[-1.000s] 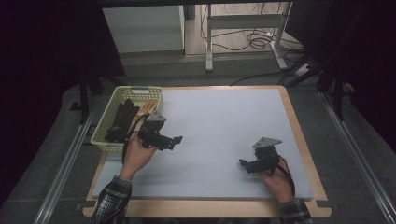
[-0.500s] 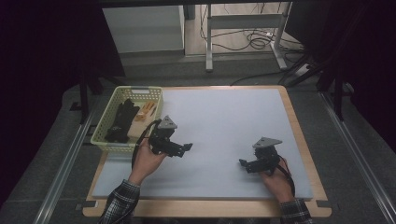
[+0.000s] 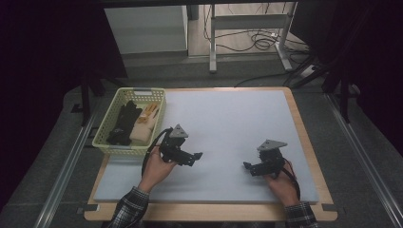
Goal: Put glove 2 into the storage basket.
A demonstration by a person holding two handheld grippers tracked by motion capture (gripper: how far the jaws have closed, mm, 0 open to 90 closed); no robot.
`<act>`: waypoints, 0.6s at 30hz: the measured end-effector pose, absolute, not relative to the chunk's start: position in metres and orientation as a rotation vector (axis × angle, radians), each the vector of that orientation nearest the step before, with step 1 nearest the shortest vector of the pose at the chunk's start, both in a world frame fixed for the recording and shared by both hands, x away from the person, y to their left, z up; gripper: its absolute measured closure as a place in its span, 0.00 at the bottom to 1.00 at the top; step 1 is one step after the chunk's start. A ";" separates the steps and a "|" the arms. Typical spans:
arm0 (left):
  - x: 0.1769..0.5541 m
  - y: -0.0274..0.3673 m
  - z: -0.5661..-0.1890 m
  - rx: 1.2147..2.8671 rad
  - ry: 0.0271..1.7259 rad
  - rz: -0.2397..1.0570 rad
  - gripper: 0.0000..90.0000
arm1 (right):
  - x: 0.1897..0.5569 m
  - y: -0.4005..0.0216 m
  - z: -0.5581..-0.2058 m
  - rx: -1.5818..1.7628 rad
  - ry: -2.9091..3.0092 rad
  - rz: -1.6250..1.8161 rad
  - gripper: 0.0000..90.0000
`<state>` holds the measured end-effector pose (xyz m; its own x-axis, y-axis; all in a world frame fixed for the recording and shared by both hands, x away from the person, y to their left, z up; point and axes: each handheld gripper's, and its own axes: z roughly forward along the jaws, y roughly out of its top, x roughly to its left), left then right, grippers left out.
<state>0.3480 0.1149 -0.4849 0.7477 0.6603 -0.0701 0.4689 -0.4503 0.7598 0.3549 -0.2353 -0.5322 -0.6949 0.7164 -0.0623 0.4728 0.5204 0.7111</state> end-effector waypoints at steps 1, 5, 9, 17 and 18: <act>0.348 0.114 -0.486 2.129 0.845 0.298 0.02 | 0.355 -0.235 -0.532 0.986 2.416 0.975 0.09; 0.347 0.112 -0.491 2.134 0.845 0.290 0.02 | 0.355 -0.235 -0.532 0.986 2.416 0.975 0.09; 0.346 0.112 -0.497 2.145 0.845 0.290 0.02 | 0.355 -0.235 -0.532 0.987 2.417 0.976 0.09; 0.346 0.113 -0.511 2.160 0.862 0.268 0.02 | 0.355 -0.235 -0.532 0.987 2.417 0.976 0.09; 0.346 0.114 -0.513 2.164 0.860 0.264 0.02 | 0.355 -0.235 -0.532 0.987 2.417 0.976 0.09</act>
<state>0.3460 0.1139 -0.5130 0.7499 0.6559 -0.0860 0.4945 -0.4695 0.7315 0.3550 -0.2353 -0.5323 -0.6948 0.7166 -0.0611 0.4732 0.5196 0.7114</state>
